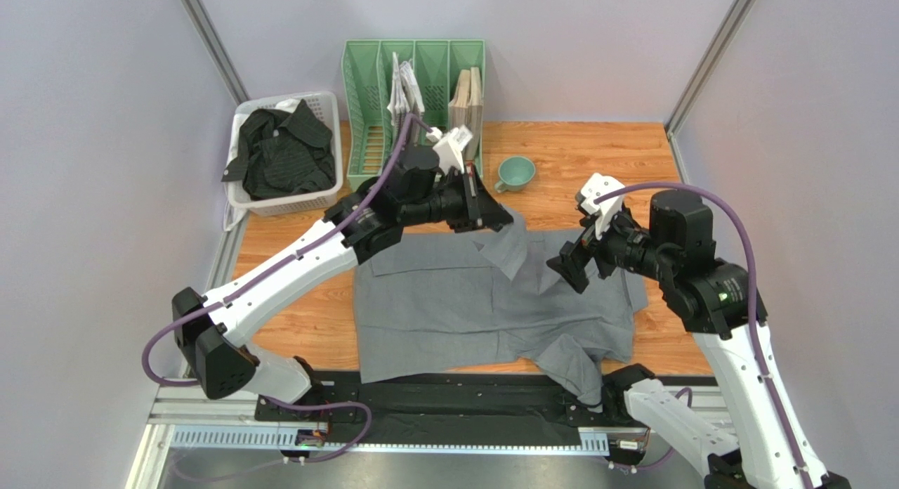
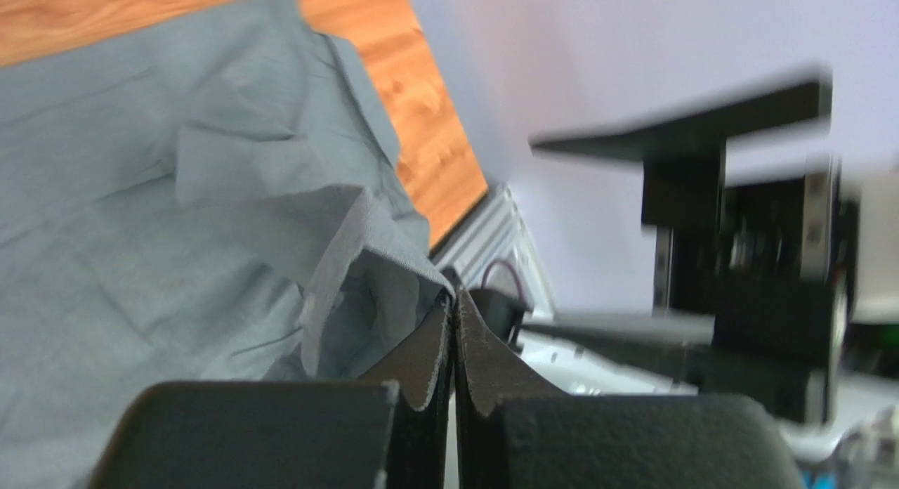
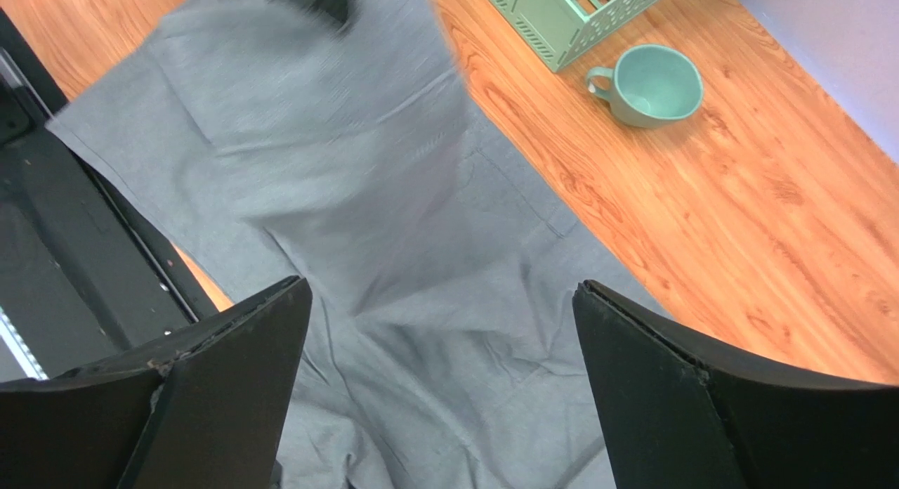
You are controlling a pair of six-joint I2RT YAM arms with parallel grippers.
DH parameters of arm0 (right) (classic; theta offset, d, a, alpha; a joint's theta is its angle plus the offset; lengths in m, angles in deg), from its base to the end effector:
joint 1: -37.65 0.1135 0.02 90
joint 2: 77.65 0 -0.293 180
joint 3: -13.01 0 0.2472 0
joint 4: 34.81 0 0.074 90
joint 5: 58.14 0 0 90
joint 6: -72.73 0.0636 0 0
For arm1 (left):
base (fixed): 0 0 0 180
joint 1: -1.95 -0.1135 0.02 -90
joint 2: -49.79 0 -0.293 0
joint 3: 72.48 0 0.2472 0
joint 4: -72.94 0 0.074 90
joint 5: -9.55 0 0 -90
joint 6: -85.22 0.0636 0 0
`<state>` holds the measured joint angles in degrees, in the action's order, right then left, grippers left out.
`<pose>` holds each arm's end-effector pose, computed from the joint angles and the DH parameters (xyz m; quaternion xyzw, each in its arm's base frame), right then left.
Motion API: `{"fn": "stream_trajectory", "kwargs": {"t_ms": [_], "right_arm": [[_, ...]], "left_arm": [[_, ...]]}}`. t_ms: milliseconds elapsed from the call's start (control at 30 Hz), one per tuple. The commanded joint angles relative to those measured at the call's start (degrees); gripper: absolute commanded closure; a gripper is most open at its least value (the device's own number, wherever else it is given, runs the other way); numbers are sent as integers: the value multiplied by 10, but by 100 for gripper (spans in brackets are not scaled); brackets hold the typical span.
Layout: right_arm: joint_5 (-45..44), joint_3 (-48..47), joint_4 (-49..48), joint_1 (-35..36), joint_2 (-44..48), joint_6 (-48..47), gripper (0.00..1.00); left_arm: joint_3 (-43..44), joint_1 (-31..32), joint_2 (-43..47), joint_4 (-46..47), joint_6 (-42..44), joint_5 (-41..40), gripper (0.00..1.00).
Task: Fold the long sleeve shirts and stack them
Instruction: Fold the shirt
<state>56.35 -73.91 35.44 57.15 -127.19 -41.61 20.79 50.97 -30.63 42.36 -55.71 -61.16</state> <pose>0.1204 0.0706 0.4149 -0.4145 0.7584 0.1664 0.4747 0.2070 -0.2704 0.4166 0.0855 0.7977 -0.5322 0.2703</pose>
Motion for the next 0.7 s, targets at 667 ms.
{"fn": "stream_trajectory", "kwargs": {"t_ms": [667], "right_arm": [[-64,68,-201,33,-29,70,0]], "left_arm": [[74,-54,-26,-67,-183,-79,100]]}}
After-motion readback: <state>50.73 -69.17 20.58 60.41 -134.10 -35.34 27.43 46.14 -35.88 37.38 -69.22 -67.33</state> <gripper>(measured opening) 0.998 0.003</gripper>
